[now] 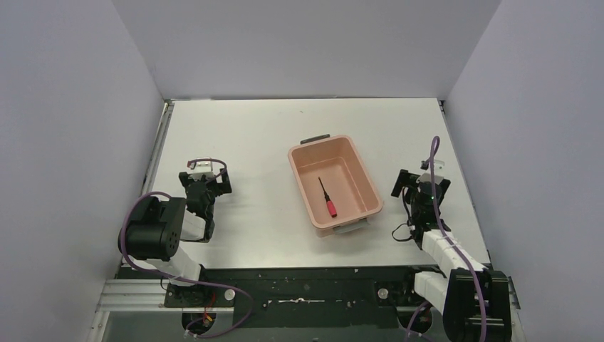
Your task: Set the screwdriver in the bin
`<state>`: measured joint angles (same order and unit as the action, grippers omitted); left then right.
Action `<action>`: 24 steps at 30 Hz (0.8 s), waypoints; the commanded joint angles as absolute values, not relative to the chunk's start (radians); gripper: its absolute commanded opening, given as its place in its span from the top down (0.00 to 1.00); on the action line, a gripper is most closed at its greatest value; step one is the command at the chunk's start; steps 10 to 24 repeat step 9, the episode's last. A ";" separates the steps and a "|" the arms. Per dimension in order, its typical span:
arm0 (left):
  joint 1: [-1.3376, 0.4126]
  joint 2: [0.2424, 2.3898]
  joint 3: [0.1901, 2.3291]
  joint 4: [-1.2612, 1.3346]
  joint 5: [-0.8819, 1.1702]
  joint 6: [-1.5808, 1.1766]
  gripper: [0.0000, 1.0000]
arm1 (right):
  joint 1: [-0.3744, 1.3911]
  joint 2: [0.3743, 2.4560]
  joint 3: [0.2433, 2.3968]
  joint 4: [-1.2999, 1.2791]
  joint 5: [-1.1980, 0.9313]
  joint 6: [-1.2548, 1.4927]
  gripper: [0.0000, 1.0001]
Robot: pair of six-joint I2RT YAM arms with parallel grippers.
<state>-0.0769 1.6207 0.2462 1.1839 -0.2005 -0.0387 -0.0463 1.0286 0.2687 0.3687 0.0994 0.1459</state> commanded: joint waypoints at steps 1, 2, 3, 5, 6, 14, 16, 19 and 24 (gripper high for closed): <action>-0.077 1.613 0.256 1.208 -0.190 -0.029 0.03 | -0.054 1.034 0.259 0.507 0.080 0.156 0.00; -0.077 1.613 0.256 1.208 -0.190 -0.029 0.03 | -0.054 1.033 0.258 0.508 0.079 0.156 0.00; -0.076 1.613 0.256 1.206 -0.189 -0.029 0.03 | -0.054 1.032 0.258 0.508 0.078 0.156 0.00; -0.076 1.616 0.259 1.204 -0.188 -0.030 0.03 | -0.054 1.030 0.257 0.509 0.078 0.155 0.00; -0.077 1.615 0.261 1.202 -0.187 -0.030 0.03 | -0.054 1.029 0.256 0.509 0.078 0.155 0.00; -0.075 1.612 0.255 1.207 -0.186 -0.030 0.03 | -0.054 1.029 0.255 0.512 0.080 0.156 0.00; -0.075 1.612 0.255 1.207 -0.186 -0.030 0.03 | -0.054 1.029 0.255 0.512 0.080 0.156 0.00; -0.075 1.612 0.255 1.207 -0.186 -0.030 0.03 | -0.054 1.029 0.255 0.512 0.080 0.156 0.00; -0.075 1.612 0.255 1.207 -0.186 -0.030 0.03 | -0.054 1.029 0.255 0.512 0.080 0.156 0.00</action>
